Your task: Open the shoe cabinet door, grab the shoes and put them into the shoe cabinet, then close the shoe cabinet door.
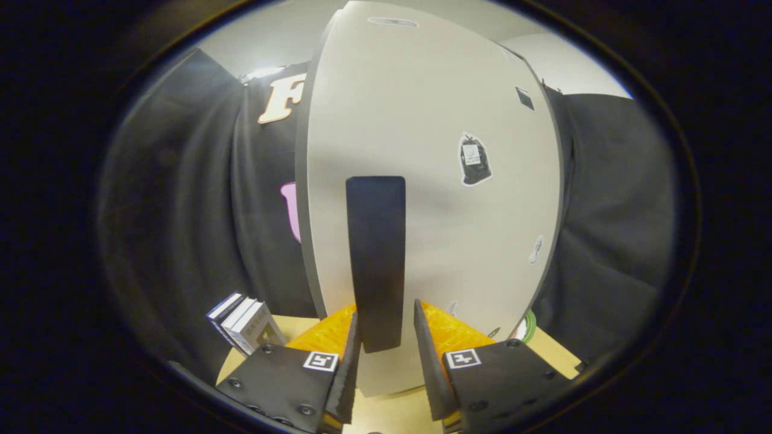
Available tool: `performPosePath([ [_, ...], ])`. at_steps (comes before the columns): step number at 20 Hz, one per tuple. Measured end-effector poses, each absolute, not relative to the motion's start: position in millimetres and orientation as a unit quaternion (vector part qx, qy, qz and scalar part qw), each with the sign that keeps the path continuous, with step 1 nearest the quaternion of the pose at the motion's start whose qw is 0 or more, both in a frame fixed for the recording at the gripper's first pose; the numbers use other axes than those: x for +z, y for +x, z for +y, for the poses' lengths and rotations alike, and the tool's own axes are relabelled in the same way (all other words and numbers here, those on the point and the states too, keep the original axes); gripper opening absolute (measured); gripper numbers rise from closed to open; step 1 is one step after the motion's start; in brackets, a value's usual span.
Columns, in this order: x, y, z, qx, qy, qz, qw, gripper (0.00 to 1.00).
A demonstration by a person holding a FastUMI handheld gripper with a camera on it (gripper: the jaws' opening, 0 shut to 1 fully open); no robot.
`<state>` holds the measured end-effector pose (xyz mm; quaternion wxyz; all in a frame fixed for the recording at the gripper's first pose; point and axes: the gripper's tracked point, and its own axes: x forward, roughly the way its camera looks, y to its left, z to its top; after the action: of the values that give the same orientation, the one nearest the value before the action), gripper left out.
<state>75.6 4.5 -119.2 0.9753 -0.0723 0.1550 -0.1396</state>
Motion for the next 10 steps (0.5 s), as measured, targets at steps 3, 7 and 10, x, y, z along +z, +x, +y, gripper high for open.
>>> performPosePath([
  [3, -122, 91, 5, -0.128, -0.079, 0.155, 0.976, 0.51],
  [7, -124, 100, 8, -0.119, -0.076, 0.152, 0.978, 0.53],
  [10, -126, 106, 9, -0.111, -0.081, 0.151, 0.979, 0.54],
])
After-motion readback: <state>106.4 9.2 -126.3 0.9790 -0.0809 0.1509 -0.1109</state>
